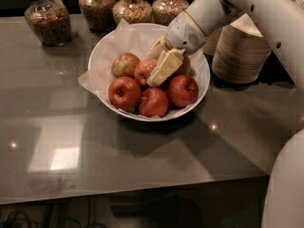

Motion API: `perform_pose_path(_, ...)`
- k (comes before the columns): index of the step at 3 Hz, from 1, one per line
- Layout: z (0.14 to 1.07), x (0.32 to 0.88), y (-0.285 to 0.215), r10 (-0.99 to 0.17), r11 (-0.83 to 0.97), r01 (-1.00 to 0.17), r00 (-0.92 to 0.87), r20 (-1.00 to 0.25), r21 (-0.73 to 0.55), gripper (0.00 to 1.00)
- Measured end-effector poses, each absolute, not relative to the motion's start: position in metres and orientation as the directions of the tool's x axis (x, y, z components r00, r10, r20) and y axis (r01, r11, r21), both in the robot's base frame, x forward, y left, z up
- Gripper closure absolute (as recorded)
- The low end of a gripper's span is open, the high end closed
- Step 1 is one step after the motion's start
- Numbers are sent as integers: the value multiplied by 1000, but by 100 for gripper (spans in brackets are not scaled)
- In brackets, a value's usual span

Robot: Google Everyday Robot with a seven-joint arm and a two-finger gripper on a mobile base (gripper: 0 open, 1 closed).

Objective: Pick apple from white bowl

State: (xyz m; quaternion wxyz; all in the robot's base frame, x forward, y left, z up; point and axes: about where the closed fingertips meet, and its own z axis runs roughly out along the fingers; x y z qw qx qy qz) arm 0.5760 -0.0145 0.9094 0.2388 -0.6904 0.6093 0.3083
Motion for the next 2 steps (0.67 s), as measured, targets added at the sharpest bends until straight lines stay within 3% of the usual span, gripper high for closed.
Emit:
perform_pose_path(1,909,576,-14,-694,-143,-989,67,-717,46,91)
perform_pose_path(2,909,576,-14,-694,-143,-989,67,-717,46,100)
